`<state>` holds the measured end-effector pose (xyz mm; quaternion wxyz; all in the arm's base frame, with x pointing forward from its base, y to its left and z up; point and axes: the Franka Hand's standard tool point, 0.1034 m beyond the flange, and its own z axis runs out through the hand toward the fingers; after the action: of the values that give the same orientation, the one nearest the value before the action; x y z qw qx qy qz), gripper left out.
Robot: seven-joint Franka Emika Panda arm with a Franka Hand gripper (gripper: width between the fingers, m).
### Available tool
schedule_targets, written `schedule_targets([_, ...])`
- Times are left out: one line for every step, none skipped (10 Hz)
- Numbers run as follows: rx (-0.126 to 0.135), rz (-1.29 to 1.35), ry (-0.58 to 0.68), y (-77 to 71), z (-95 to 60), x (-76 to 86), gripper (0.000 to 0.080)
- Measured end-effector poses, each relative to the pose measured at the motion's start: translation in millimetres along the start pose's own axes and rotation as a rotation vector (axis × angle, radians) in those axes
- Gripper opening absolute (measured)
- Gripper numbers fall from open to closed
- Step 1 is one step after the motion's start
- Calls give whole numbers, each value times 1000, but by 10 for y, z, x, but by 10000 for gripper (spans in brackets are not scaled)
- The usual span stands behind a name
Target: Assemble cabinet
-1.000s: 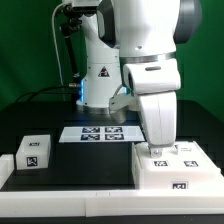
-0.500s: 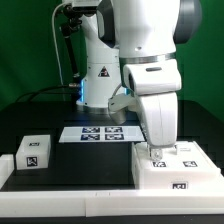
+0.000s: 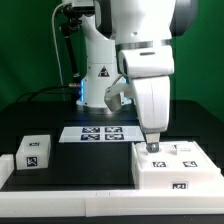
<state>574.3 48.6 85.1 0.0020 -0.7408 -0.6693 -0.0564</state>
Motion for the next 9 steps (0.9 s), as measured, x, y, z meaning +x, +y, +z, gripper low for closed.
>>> schedule_targets([-26, 63, -1, -42, -84, 8, 786])
schedule_targets([-37, 141, -2, -123, -134, 26, 786])
schedule_targets([-63, 197, 4, -188, -186, 62, 797])
schedule_targets([-89, 212, 15, -282, -186, 82, 797])
schedule_targets([-82, 213, 15, -393, -137, 61, 797])
schedule_targets([-79, 222, 14, -372, -141, 59, 797])
schedule_targets([-80, 234, 14, -370, -141, 61, 797])
schedule_targets([-78, 233, 14, -376, -137, 59, 797])
schedule_targets([-77, 293, 20, -378, -135, 63, 797])
